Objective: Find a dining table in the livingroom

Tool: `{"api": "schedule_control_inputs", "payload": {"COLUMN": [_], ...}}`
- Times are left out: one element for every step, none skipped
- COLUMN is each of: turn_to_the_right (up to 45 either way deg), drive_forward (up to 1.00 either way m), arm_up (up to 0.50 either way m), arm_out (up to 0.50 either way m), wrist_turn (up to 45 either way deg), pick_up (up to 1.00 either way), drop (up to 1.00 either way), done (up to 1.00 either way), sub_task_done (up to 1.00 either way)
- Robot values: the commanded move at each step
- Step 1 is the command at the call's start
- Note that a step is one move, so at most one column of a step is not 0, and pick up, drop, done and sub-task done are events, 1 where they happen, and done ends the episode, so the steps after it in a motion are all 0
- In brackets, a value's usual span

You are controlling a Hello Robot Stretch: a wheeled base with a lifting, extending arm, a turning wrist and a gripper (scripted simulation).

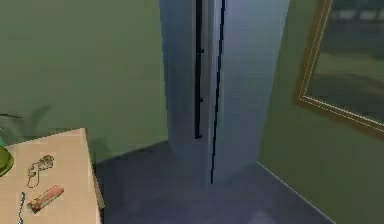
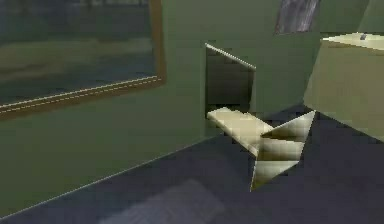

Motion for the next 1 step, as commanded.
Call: {"api": "schedule_control_inputs", "payload": {"turn_to_the_right": [45.0], "drive_forward": [0.0], "arm_up": [0.0], "arm_out": [0.0], "wrist_turn": [0.0], "pick_up": [0.0], "drop": [0.0], "done": [0.0], "sub_task_done": [0.0]}}
